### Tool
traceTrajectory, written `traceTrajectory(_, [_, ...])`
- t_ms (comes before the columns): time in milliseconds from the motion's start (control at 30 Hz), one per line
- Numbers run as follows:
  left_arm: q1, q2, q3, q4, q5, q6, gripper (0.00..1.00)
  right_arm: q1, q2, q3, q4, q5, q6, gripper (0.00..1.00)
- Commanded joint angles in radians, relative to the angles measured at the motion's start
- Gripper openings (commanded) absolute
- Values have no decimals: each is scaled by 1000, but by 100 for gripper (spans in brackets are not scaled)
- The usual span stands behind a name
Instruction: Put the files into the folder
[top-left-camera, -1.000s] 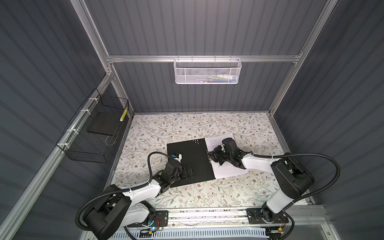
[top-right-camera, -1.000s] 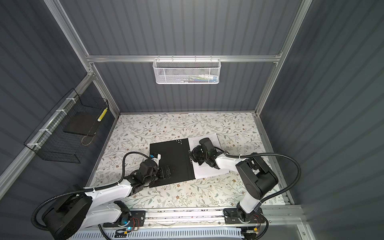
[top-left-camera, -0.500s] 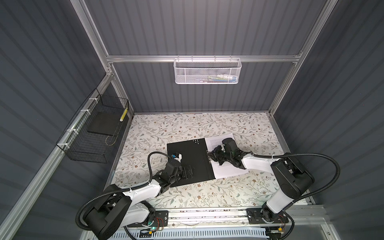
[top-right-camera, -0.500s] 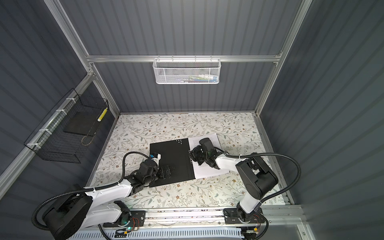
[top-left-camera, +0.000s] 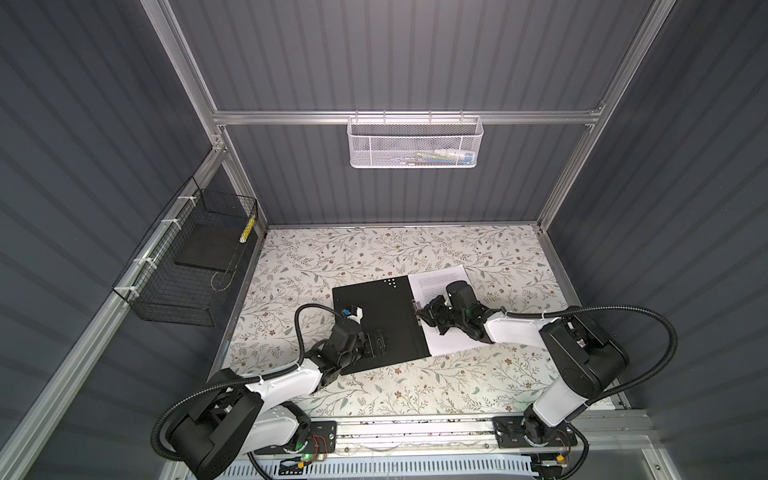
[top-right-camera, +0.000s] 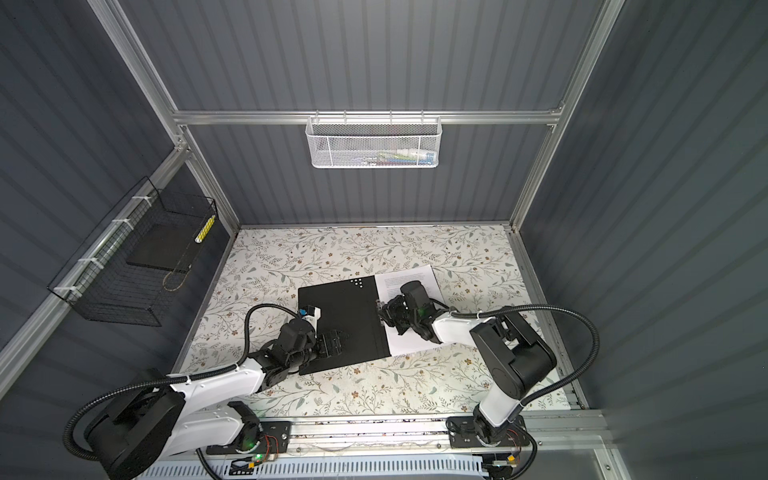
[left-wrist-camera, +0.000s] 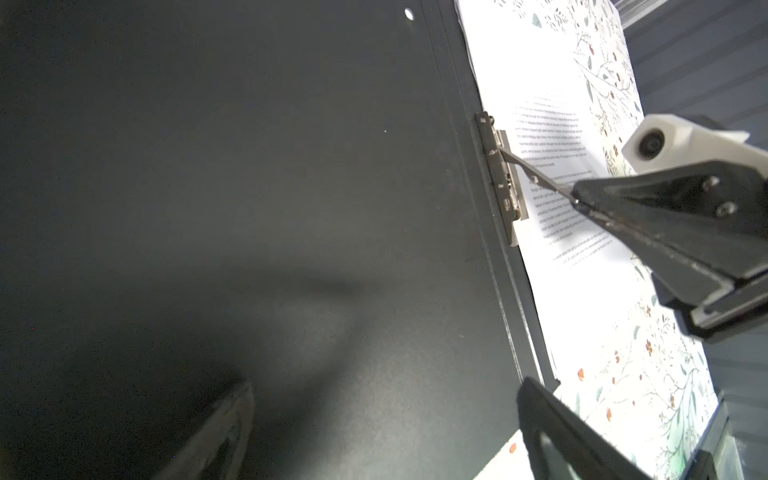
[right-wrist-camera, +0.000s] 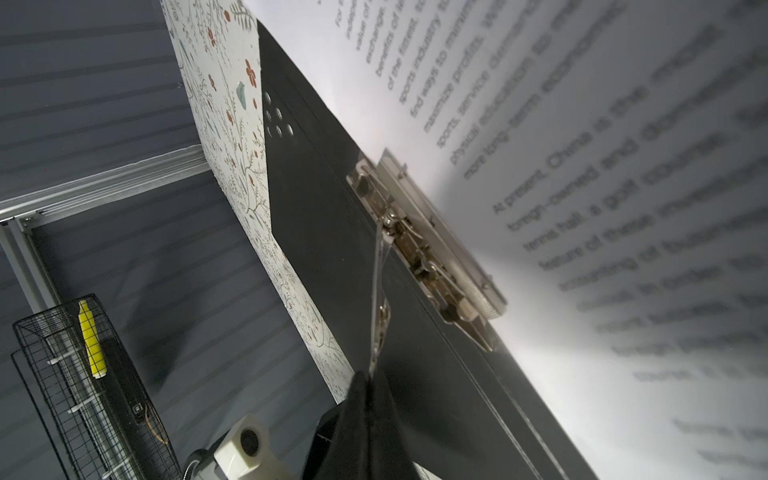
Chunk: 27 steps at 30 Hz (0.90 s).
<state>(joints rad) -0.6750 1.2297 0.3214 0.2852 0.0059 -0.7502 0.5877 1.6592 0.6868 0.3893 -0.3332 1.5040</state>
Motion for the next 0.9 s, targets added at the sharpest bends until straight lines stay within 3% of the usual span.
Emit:
traceTrajectory(0, [2,43,-9,-181,-57,-48,100,-8,9,-63,8,8,-47,0])
traceTrajectory(100, [2,60,2,-202,-68,-59,100,-18,18,-99,36,-41,-78,0])
traceTrajectory(433, [2,57,-7,-267,-131,-115,100,-38,30,-183,33,-13,-194,0])
traceTrajectory(867, [2,7,-21,-311,-155,-118,100,-38,87,-256,27,127,-285,0])
